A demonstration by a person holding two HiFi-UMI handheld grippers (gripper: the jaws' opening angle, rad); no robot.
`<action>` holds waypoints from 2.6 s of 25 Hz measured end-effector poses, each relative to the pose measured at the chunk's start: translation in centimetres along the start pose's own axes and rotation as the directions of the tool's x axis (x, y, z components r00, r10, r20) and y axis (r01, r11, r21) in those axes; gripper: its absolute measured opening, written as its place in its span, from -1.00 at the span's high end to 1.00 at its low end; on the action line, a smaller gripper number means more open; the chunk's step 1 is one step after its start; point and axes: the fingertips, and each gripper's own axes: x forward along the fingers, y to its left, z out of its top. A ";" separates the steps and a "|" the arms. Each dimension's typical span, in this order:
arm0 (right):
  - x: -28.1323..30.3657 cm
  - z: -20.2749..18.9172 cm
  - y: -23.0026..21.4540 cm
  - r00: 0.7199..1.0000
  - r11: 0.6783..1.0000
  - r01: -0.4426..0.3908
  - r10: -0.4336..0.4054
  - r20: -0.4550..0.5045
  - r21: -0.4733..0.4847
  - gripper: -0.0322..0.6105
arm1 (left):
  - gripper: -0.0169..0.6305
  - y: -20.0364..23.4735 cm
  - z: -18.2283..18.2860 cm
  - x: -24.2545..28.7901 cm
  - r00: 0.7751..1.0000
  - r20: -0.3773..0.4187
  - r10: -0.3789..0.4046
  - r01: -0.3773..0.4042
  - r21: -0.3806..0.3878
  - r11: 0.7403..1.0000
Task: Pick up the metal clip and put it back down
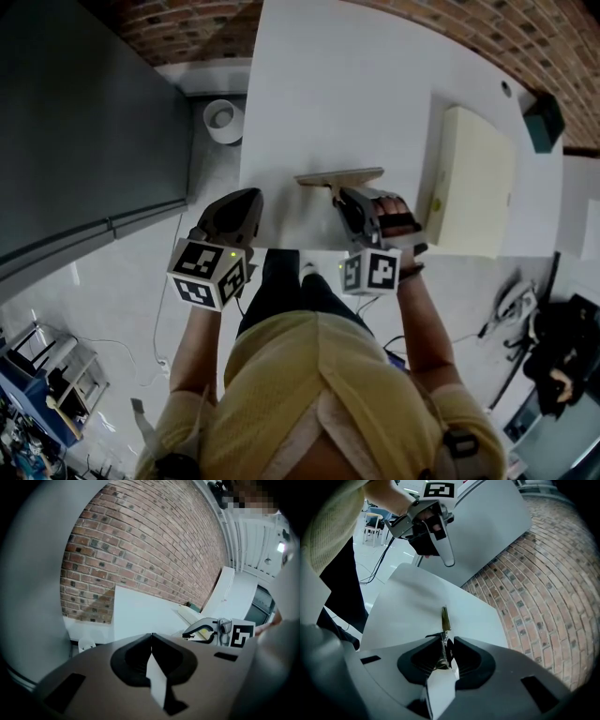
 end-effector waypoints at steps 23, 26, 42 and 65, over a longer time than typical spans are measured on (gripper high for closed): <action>-2.4 1.8 -5.7 0.992 0.992 0.107 -0.103 -0.070 0.060 0.66 | 0.94 1.2 3.7 1.1 0.995 0.018 -0.102 0.101 0.055 0.993; -3.2 1.1 -6.4 0.989 0.989 0.121 -0.113 -0.097 0.089 0.66 | 0.94 0.7 4.5 1.9 0.991 0.017 -0.132 0.131 0.073 0.989; -7.5 -3.7 -10.3 0.958 0.954 0.237 -0.199 -0.205 0.185 0.66 | 0.94 -3.9 7.8 5.0 0.972 0.011 -0.234 0.230 0.146 0.962; -10.8 -14.1 -14.0 0.960 0.919 0.273 -0.244 -0.134 0.284 0.66 | 0.94 -13.6 11.0 11.1 0.986 0.018 -0.166 0.158 0.226 0.961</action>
